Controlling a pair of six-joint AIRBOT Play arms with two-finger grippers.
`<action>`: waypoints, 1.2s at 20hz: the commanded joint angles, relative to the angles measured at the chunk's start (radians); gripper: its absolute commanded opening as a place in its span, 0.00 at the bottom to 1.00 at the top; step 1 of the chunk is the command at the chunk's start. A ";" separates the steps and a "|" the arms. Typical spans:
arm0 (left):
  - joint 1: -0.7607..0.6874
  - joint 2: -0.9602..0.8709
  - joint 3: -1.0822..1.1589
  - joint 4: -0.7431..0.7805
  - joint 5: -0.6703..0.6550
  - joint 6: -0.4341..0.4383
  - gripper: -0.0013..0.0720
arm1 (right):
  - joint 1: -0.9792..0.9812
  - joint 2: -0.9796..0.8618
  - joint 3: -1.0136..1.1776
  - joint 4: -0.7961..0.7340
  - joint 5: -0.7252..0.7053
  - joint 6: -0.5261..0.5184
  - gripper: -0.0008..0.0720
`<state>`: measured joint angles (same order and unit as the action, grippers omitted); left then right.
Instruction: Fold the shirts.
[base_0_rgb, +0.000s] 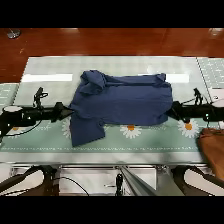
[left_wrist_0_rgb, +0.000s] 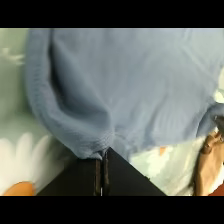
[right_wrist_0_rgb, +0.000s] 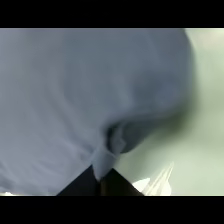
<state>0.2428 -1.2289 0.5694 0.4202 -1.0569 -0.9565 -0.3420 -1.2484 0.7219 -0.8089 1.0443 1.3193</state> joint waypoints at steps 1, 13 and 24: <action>0.000 0.046 0.184 -0.044 -0.084 -0.010 0.04 | 0.029 0.024 0.265 -0.016 0.107 0.020 0.04; 0.000 0.196 1.597 0.510 -0.246 -0.369 0.04 | 0.028 0.354 1.358 -0.202 0.306 0.148 0.04; -0.278 0.707 1.424 0.987 -0.366 -0.428 0.04 | 0.028 0.685 1.358 -0.413 0.578 0.250 0.04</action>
<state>0.0887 -0.6174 2.0304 1.2232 -1.3888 -1.3403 -0.3145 -0.6113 2.0773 -1.1645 1.5028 1.5345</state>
